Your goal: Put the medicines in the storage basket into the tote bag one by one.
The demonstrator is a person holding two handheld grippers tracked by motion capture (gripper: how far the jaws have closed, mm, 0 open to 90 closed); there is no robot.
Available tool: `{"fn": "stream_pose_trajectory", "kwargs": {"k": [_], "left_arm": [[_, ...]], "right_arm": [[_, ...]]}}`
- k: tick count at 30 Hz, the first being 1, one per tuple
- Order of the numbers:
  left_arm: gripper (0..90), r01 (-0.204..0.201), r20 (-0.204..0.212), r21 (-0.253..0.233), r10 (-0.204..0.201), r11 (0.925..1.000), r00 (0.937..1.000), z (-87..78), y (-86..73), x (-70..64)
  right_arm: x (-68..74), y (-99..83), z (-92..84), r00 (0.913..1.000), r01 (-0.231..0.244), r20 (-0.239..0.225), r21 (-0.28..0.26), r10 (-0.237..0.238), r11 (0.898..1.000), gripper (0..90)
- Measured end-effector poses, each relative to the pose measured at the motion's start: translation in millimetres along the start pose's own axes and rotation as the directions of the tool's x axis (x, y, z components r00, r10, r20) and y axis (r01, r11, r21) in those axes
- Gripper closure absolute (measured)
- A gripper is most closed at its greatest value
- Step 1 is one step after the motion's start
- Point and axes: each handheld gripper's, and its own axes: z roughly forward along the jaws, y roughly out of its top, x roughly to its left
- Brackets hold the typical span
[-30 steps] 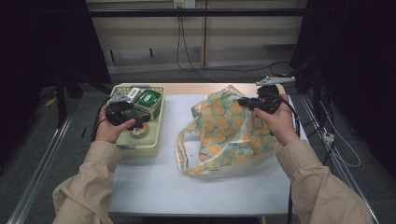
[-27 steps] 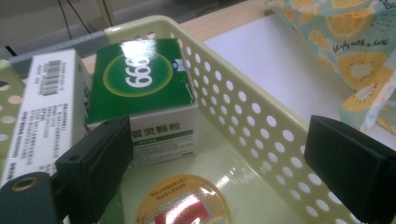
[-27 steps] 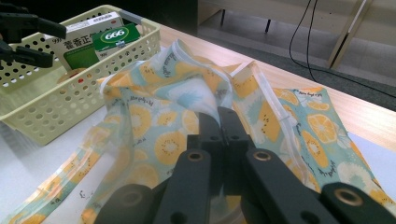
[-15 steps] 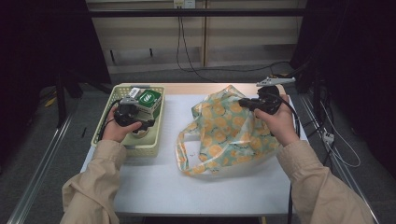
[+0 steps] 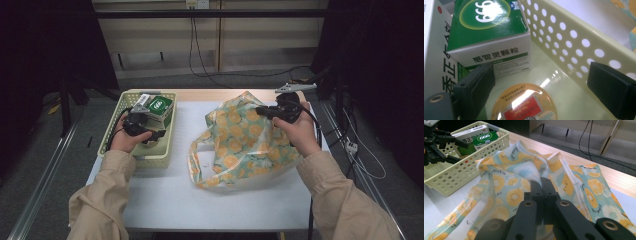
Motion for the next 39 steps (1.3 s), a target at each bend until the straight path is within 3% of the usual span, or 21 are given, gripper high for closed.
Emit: {"fn": "stream_pose_trajectory", "kwargs": {"k": [2,9,13,17,18,20,26,29,32,36,39], "left_arm": [[7.8,0.014,0.013,-0.013,-0.013,0.9998,0.9998,0.3,0.8,-2.2],[5.7,-0.013,0.002,0.009,0.013,0.9999,0.9999,3.3,1.2,-4.5],[6.8,0.000,0.014,0.001,0.000,1.0000,0.9999,3.7,2.8,-6.6],[7.1,-0.024,0.012,0.016,0.024,0.9996,0.9996,4.2,2.8,-7.3],[7.7,-0.015,0.001,0.023,0.015,0.9996,0.9999,5.1,2.1,-7.5],[7.3,-0.038,-0.019,0.040,0.038,0.9985,0.9991,5.7,1.3,-6.9],[7.3,-0.048,-0.036,0.055,0.050,0.9973,0.9981,5.4,0.6,-6.0],[8.2,-0.033,-0.019,0.043,0.034,0.9985,0.9992,4.1,1.3,-6.1],[8.5,-0.037,-0.025,0.033,0.038,0.9988,0.9990,2.1,3.4,-9.4],[10.8,-0.056,0.001,0.034,0.056,0.9978,0.9984,0.3,4.9,-14.9],[11.4,-0.035,0.018,0.035,0.034,0.9988,0.9993,0.0,0.9,-13.8]], "right_arm": [[-0.2,-0.3,0.4,1.0000,0.002,0.001,0.001,-0.002,1.000,90.0],[0.5,-1.4,1.5,1.0000,0.003,0.002,0.005,-0.003,1.000,90.0],[0.9,-1.7,2.1,1.0000,0.005,0.001,0.005,-0.005,1.000,90.0],[0.1,-1.9,1.9,1.0000,0.003,0.003,0.005,-0.003,1.000,90.0],[0.1,-2.0,2.0,1.0000,0.003,0.004,0.006,-0.003,1.000,90.0],[0.3,-2.3,2.0,1.0000,0.001,0.004,0.006,-0.001,1.000,90.0],[1.3,-2.7,2.3,1.0000,0.004,0.001,0.005,-0.004,1.000,90.0],[0.3,-2.6,1.0,1.0000,0.003,0.001,0.001,-0.003,1.000,90.0],[-1.3,-3.2,0.1,1.0000,-0.003,0.004,-0.001,0.003,1.000,90.0],[-1.6,-3.8,-0.1,1.0000,-0.005,0.004,-0.002,0.005,1.000,90.0],[-0.6,-4.2,1.4,1.0000,-0.004,0.004,0.001,0.004,1.000,90.0]]}}
